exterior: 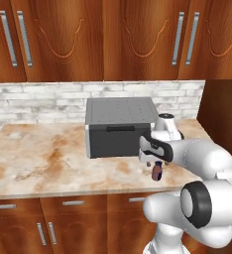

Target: There is a wine glass and glass cup on the dining counter. Place the wine bottle next to the wine glass and the juice bottle next to the glass cup.

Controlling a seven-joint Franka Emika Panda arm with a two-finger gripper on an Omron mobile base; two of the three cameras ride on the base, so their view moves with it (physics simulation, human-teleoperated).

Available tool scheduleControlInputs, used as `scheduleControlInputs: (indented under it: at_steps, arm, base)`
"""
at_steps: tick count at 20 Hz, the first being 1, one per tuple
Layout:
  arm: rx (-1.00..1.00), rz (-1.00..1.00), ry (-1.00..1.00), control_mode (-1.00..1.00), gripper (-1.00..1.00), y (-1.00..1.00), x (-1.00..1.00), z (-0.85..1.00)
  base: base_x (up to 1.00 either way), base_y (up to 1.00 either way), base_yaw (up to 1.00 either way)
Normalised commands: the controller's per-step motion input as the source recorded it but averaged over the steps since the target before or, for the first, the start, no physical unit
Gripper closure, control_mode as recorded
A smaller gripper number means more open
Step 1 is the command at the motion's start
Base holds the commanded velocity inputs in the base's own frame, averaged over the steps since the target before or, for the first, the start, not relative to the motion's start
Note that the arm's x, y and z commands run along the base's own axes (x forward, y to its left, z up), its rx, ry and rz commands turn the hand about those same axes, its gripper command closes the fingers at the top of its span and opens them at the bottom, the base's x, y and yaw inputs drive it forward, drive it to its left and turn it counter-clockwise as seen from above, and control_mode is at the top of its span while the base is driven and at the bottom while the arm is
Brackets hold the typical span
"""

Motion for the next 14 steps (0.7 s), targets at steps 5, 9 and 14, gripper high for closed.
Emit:
scheduleControlInputs:
  at_steps: [5, 9, 14]
  arm:
    - [0.0, -0.01, 0.0, -1.0, -1.0, 0.04, -0.07, -0.02]
    - [0.0, -0.02, 0.0, -1.0, -1.0, 0.01, -0.01, -0.04]
    - [0.0, -0.02, 0.0, -1.0, 1.0, 0.0, 0.0, -0.1]
  base:
    - [0.0, 0.0, 0.0]
    - [0.0, 0.0, 0.0]
    - [0.0, 0.0, 0.0]
